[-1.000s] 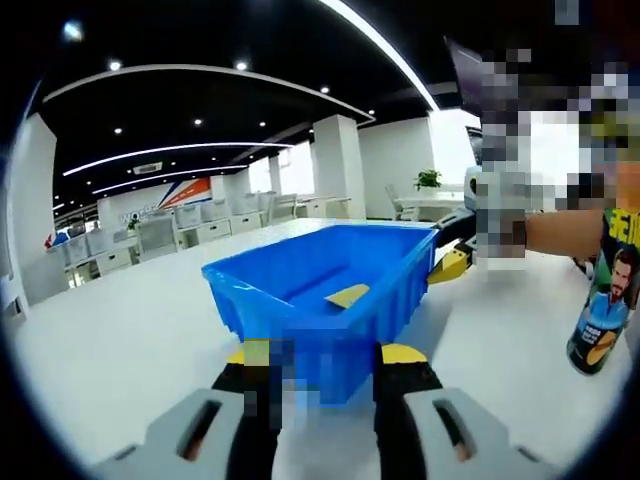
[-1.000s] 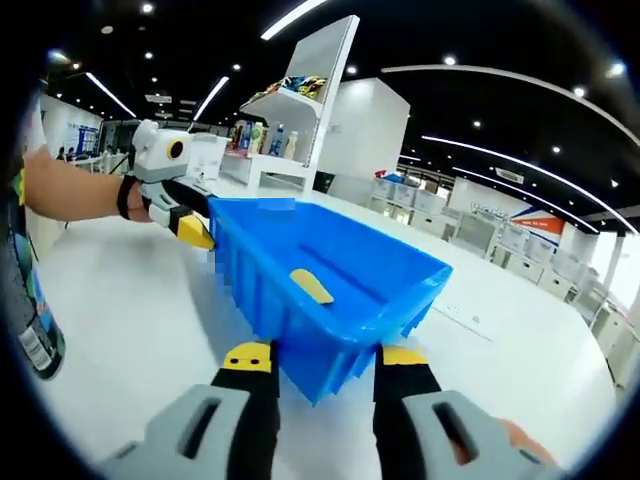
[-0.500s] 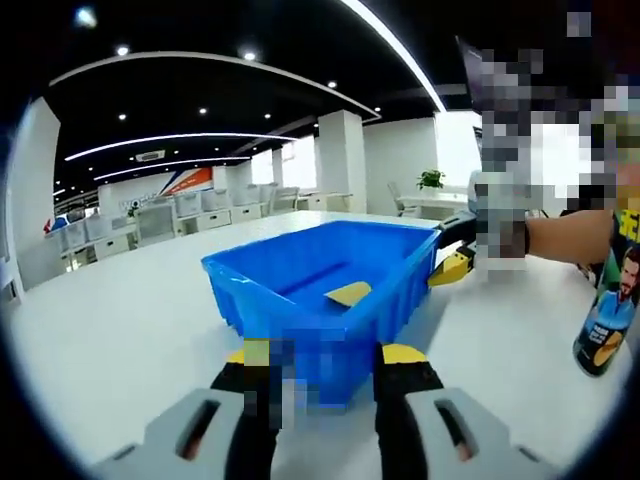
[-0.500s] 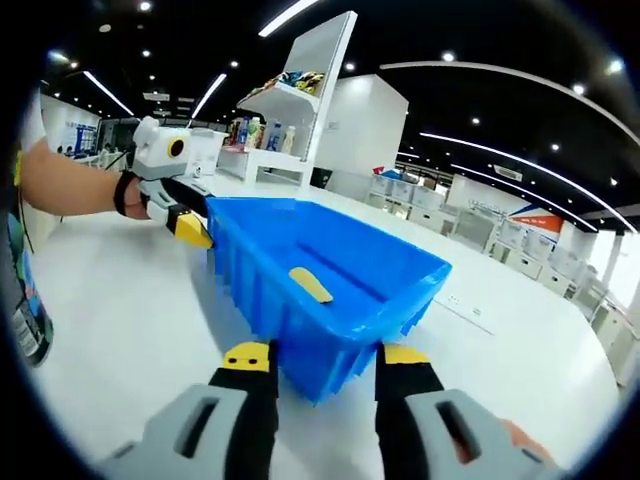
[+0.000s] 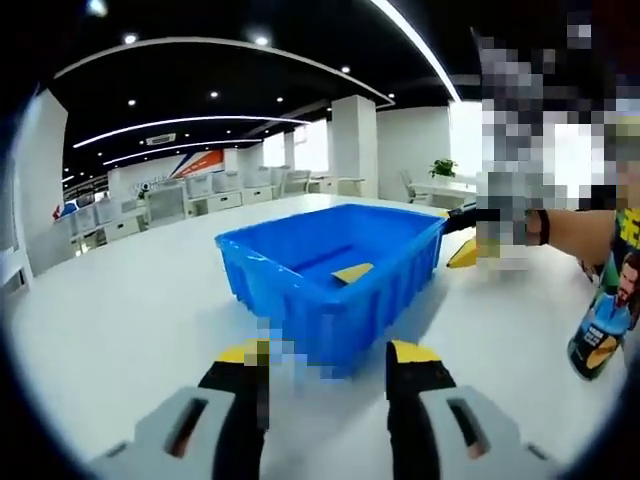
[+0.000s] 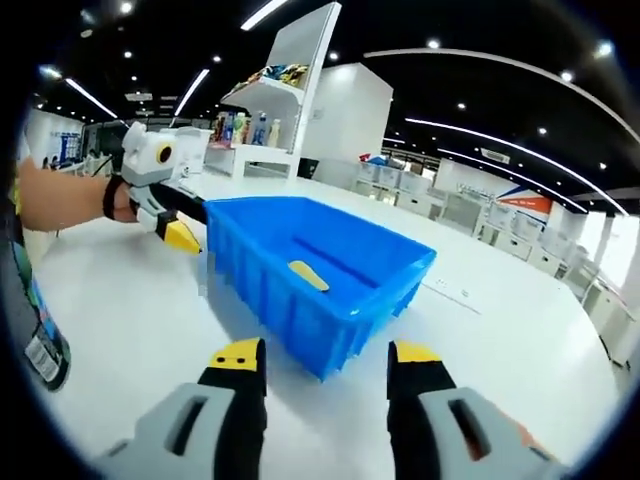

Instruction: Open the lid of the chip container on the table, take out the chips, place them into the box in front of the container, and close the lid

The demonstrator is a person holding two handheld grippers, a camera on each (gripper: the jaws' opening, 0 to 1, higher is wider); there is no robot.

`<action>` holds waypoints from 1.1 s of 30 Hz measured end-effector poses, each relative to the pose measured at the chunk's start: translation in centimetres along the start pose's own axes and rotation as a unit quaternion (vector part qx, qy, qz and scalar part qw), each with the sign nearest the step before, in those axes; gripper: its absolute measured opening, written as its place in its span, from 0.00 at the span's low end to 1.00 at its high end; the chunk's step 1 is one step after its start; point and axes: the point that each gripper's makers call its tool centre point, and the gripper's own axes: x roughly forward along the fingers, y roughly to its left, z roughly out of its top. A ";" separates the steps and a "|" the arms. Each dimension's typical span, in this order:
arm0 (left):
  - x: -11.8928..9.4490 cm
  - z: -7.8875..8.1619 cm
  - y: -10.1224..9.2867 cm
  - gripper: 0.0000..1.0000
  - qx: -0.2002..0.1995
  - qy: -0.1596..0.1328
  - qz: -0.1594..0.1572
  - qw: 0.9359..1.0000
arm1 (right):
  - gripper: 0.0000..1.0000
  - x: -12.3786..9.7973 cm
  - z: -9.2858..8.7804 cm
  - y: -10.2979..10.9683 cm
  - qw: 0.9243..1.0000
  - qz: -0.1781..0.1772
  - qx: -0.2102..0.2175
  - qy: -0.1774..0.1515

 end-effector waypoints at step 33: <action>-15.0 -0.3 -8.3 0.61 -0.061 0.042 0.061 0.995 | 0.57 -17.7 -3.8 5.2 0.990 -0.048 0.119 0.055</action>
